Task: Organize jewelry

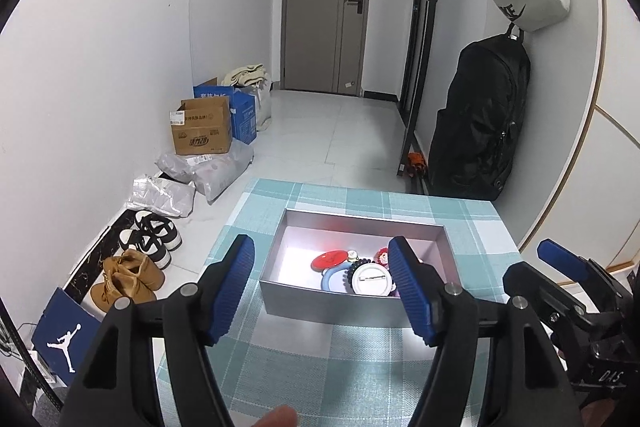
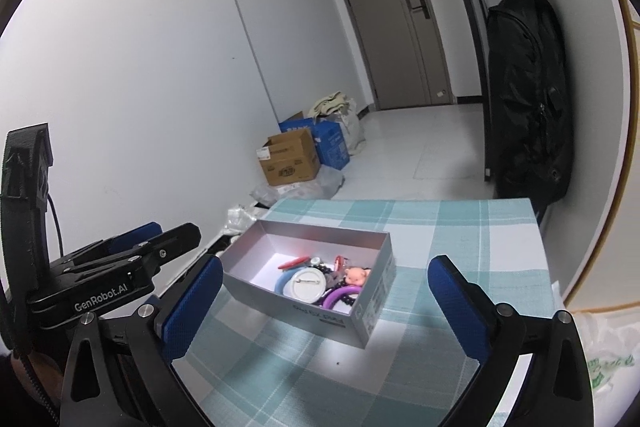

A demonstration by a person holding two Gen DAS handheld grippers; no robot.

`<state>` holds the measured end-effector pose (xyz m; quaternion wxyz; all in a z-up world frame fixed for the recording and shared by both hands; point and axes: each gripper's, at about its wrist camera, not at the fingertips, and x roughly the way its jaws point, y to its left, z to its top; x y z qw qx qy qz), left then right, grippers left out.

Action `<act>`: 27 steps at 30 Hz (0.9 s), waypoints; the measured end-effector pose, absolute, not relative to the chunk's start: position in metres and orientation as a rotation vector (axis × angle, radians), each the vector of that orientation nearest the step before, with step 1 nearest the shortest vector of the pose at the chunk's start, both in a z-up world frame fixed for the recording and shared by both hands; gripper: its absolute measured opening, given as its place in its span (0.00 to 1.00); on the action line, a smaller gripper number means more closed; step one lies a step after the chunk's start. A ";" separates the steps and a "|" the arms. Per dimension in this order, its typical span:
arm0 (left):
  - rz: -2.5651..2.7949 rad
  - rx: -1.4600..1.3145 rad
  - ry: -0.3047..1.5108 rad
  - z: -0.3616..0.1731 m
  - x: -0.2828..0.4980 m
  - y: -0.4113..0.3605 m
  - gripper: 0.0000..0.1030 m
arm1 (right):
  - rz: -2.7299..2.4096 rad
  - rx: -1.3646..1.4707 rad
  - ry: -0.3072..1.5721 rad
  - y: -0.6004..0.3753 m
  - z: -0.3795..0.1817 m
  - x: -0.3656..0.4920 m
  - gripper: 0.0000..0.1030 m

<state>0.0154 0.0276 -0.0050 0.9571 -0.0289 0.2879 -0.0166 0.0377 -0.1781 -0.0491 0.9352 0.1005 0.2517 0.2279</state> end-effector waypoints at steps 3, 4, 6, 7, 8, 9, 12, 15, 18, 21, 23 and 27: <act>-0.033 -0.058 0.585 -0.005 0.015 0.026 0.63 | 0.466 0.210 0.519 -0.178 -0.049 0.038 1.00; -0.035 -0.063 0.590 -0.005 0.015 0.027 0.63 | 0.465 0.211 0.520 -0.178 -0.050 0.038 1.00; -0.036 -0.069 0.591 -0.005 0.015 0.028 0.63 | 0.465 0.208 0.521 -0.178 -0.050 0.038 1.00; -0.038 -0.070 0.591 -0.004 0.015 0.028 0.63 | 0.464 0.207 0.522 -0.178 -0.050 0.038 1.00; -0.042 -0.073 0.592 -0.004 0.015 0.028 0.63 | 0.463 0.206 0.523 -0.177 -0.050 0.038 1.00; -0.046 -0.076 0.592 -0.004 0.015 0.029 0.63 | 0.464 0.207 0.525 -0.177 -0.050 0.038 1.00; -0.054 -0.069 0.590 -0.003 0.015 0.026 0.63 | 0.465 0.206 0.526 -0.177 -0.051 0.038 1.00; -0.061 -0.066 0.590 -0.003 0.016 0.025 0.63 | 0.465 0.207 0.530 -0.177 -0.052 0.039 1.00; -0.068 -0.065 0.594 -0.004 0.018 0.024 0.63 | 0.464 0.208 0.533 -0.177 -0.052 0.039 1.00; -0.070 -0.065 0.594 -0.004 0.018 0.023 0.63 | 0.464 0.207 0.544 -0.176 -0.054 0.041 1.00; -0.061 -0.062 0.590 -0.004 0.018 0.022 0.63 | 0.462 0.203 0.546 -0.175 -0.055 0.040 1.00; -0.063 -0.074 0.590 -0.004 0.018 0.023 0.63 | 0.453 0.203 0.532 -0.176 -0.053 0.040 1.00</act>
